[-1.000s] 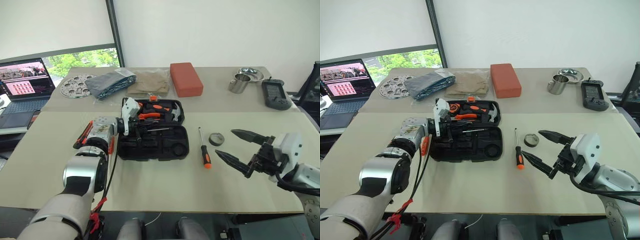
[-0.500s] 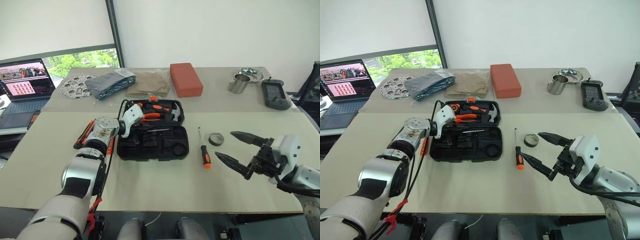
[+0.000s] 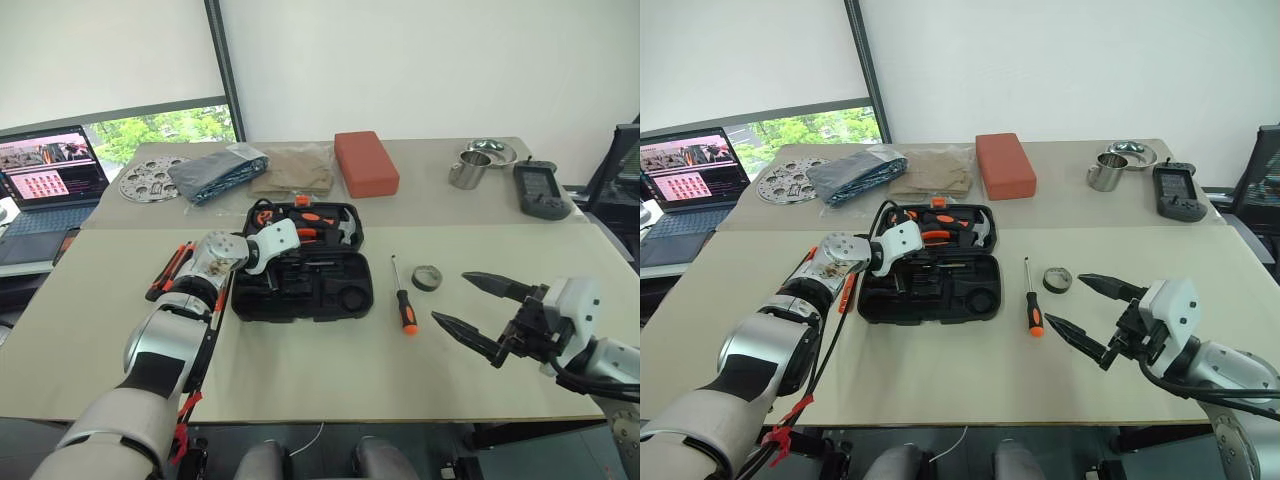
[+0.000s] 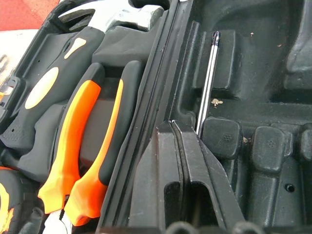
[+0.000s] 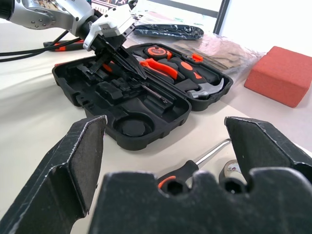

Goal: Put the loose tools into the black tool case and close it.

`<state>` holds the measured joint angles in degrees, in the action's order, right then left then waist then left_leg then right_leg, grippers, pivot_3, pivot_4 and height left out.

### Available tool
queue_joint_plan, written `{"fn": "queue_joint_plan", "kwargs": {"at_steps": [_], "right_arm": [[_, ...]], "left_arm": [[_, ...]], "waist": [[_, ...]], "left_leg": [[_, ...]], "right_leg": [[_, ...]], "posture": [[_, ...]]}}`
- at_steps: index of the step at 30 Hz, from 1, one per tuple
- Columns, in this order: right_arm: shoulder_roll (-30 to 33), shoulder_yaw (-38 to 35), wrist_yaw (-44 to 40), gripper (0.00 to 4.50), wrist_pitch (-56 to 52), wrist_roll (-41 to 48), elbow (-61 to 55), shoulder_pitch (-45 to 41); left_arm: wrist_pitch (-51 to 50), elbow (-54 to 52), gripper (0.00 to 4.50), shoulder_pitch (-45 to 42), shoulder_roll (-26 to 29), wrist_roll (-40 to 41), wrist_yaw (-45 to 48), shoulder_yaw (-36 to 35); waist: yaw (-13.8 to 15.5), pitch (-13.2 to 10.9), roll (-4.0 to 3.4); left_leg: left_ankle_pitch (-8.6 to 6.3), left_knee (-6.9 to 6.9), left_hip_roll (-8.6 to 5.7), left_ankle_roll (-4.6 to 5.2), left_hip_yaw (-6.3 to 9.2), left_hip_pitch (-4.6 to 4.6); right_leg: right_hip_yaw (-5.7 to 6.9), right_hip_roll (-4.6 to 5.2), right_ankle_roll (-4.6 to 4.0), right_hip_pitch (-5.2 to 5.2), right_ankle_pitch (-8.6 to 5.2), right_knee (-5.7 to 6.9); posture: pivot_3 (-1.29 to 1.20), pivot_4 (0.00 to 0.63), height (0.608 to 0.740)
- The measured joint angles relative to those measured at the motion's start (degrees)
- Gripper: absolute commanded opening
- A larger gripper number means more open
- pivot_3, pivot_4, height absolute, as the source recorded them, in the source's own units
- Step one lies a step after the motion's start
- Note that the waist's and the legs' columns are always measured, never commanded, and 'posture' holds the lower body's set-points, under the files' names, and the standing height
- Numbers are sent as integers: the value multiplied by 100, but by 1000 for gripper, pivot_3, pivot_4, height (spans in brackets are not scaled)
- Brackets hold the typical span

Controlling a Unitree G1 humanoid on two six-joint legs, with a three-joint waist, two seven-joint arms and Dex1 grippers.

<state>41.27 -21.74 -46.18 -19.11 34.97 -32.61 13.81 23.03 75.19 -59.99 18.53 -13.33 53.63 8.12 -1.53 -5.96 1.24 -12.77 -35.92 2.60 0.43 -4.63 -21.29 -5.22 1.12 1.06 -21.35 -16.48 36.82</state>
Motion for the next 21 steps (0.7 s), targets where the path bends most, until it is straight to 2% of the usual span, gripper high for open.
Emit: {"fn": "queue_joint_plan", "kwargs": {"at_steps": [2, 5, 8, 13, 15, 21], "right_arm": [[0, 17, 169, 4500, -119, -55, -33, -5], [3, 212, 640, 4500, -501, -331, -96, -23], [-35, 603, 1201, 4500, -1082, -564, -167, -128], [-224, 1562, 2205, 4500, -2535, -899, -305, -956], [-396, 1675, 2505, 4500, -3035, -899, -300, -1264], [-932, 1948, 3141, 4500, -4423, -893, -256, -1969]], "left_arm": [[-98, 45, 67, 1, -7, 181, 151, -195], [-215, 68, 764, -8, 45, 590, 642, -591], [-336, -12, 1941, -77, 231, 1002, 1362, -926], [-1028, -825, 3970, -440, 734, 1891, 3275, -1326], [-1369, -1290, 4470, -408, 969, 2161, 3631, -1165], [-2585, -3462, 4470, 455, 2162, 3398, 3855, 293]], "waist": [[-8, -3, 5], [-8, -4, 6], [-7, 0, -3], [-20, 2, -12], [-21, 4, -15], [-79, 5, -19]], "left_leg": [[0, -1, 0, 0, 0, -4], [1, -2, -1, 0, 0, -55], [1, 2, -2, 0, 0, -81], [1, 6, 3, 1, -6, -97], [0, 6, 4, 2, 0, -97], [0, 6, 26, 2, 45, -102]], "right_leg": [[-1, 0, -1, -17, 1, 1], [-2, 0, -3, -70, 2, 3], [-2, -3, -20, -93, 11, 0], [-12, -20, -40, -98, 19, -14], [-16, -22, -43, -96, 17, -13], [-36, -53, -48, -96, 17, -9]], "posture": [[0, 150, 740], [0, 150, 740], [0, 150, 740], [0, 150, 740], [0, 150, 740], [0, 150, 740]]}}
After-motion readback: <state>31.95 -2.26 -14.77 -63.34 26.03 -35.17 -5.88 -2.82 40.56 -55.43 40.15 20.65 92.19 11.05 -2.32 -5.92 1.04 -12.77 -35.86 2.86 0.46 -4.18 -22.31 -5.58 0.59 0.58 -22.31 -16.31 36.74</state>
